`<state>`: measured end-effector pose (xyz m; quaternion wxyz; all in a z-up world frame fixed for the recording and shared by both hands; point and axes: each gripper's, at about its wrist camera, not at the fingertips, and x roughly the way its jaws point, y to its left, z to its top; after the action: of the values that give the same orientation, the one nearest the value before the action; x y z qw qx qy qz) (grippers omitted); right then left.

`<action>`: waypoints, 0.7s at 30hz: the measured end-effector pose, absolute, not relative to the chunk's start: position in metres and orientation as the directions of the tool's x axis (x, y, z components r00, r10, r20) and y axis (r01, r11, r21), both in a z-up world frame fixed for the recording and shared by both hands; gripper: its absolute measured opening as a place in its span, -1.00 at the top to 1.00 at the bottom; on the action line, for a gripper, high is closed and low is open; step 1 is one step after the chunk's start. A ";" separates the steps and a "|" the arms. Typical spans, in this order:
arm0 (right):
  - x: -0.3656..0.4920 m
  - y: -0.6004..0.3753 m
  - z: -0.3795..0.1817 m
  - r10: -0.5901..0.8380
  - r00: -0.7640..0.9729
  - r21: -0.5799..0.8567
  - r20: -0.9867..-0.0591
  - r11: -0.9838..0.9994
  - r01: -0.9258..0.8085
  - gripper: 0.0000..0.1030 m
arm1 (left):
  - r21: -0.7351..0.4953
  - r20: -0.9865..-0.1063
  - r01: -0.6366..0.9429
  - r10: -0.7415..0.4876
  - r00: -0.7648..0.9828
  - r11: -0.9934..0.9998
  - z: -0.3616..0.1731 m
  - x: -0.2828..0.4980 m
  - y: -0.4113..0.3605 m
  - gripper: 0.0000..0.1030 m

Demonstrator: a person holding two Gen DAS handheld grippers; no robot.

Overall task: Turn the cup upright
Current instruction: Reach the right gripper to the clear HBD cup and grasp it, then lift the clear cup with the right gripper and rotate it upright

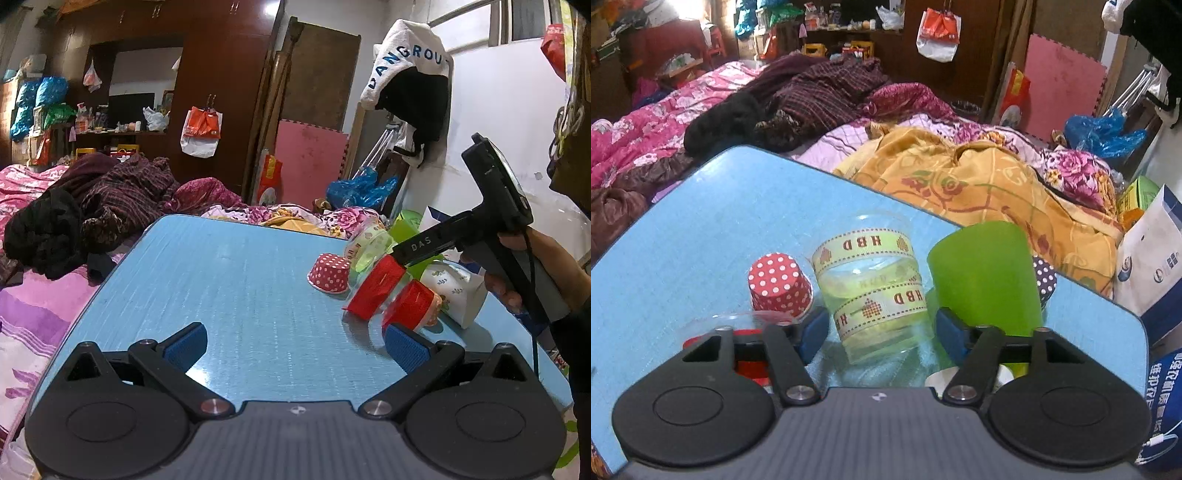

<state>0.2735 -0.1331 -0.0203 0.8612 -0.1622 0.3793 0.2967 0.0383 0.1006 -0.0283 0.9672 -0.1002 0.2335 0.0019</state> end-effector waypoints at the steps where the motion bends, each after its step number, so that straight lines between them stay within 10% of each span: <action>1: 0.274 -0.133 -0.020 0.385 0.538 -0.055 -0.749 0.774 -0.631 -0.14 | -0.195 -0.452 -0.052 -0.043 0.891 0.979 -0.029 0.039 0.101 -1.00; 21: 0.250 -0.155 0.021 0.389 0.668 -0.046 -0.634 0.844 -0.535 -0.11 | -0.201 -0.450 -0.053 -0.045 0.892 0.978 -0.035 0.037 0.103 -1.00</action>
<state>0.2497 -0.1549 0.0209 0.9060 -0.1149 0.3178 0.2549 0.0373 0.1026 -0.0348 0.9670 -0.1047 0.2322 0.0021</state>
